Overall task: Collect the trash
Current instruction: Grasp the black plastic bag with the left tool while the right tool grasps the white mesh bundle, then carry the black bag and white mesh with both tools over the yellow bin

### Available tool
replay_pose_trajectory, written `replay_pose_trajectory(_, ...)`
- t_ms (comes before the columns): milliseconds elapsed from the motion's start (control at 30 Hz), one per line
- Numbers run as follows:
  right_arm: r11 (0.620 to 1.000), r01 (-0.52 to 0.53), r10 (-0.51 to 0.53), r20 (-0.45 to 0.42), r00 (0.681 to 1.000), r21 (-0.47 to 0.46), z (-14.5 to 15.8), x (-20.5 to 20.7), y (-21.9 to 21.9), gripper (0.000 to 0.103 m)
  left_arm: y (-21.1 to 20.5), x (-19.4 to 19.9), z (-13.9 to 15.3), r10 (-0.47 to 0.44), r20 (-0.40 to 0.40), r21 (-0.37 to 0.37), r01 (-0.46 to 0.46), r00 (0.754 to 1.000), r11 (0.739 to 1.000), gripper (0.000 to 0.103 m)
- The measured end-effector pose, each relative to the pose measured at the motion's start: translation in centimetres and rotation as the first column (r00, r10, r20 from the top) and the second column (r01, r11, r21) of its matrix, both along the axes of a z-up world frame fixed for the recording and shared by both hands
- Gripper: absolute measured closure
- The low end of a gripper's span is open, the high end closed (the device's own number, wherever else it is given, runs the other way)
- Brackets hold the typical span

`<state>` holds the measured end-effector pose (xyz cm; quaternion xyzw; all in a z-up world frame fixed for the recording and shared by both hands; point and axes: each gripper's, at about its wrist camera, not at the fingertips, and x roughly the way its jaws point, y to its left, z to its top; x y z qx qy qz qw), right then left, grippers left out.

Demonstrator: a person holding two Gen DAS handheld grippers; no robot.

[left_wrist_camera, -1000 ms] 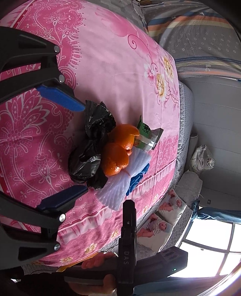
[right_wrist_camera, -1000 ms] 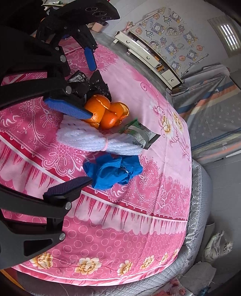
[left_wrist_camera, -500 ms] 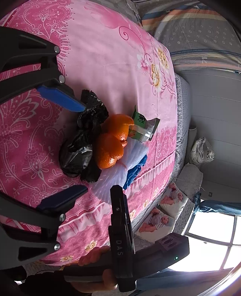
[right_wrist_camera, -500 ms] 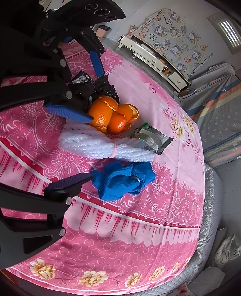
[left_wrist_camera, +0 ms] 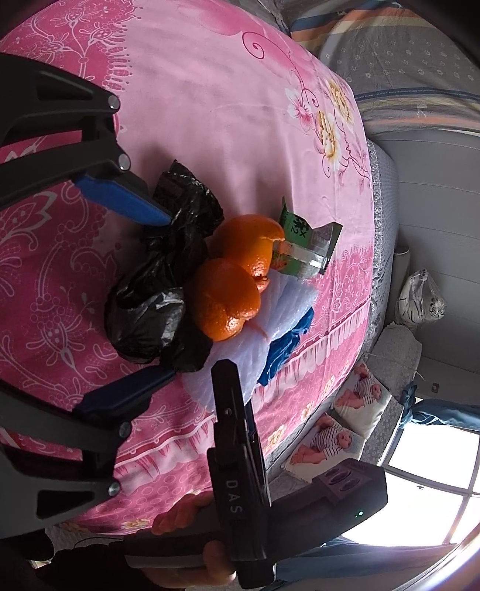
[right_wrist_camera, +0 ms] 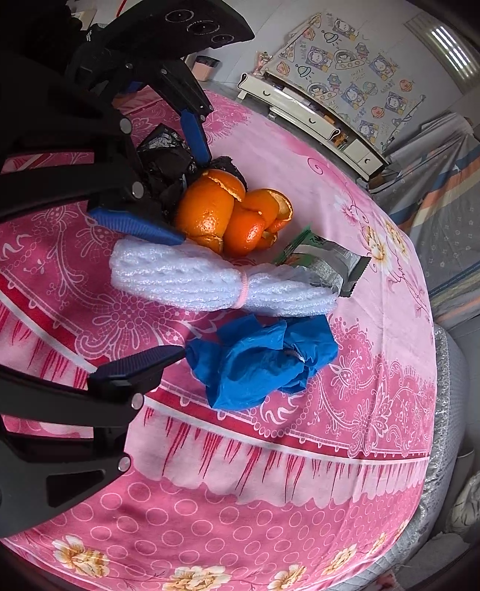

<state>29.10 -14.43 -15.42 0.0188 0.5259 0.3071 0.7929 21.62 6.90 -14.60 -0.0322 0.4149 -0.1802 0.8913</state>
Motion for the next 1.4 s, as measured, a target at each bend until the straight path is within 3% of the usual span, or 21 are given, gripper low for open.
replay_pose_trajectory(167,1.000,0.016,-0.016,-0.020,1.000,0.014,-0.5,1.0,-0.1,0.076,0.2,0.3,-0.1,0.006,-0.012,-0.013,-0.006,1.000,1.000,0.043)
replay_pose_trajectory(333,0.999,0.031,-0.031,-0.024,0.999,0.009,-0.8,1.9,-0.2,0.084,0.1,0.6,-0.2,0.003,-0.016,-0.015,-0.003,1.000,1.000,0.055)
replay_pose_trajectory(367,0.999,0.035,-0.035,-0.011,0.999,-0.007,-0.7,2.1,-0.2,0.089,0.1,0.6,-0.1,0.004,-0.014,-0.013,-0.004,1.000,1.000,0.056)
replay_pose_trajectory(633,0.996,0.070,-0.068,0.050,0.996,-0.055,-0.2,4.3,0.2,0.090,0.1,0.6,0.2,0.006,-0.012,-0.018,-0.006,1.000,1.000,0.064)
replay_pose_trajectory(967,0.984,0.170,-0.165,0.081,0.983,-0.056,-0.1,7.0,-1.6,0.090,0.9,0.3,0.7,0.022,-0.008,-0.027,-0.022,1.000,0.999,0.067)
replay_pose_trajectory(1400,0.961,0.276,-0.271,0.149,0.951,-0.015,2.6,5.8,-6.2,0.090,1.9,-0.9,2.1,0.061,0.017,-0.037,-0.061,0.998,0.997,0.072)
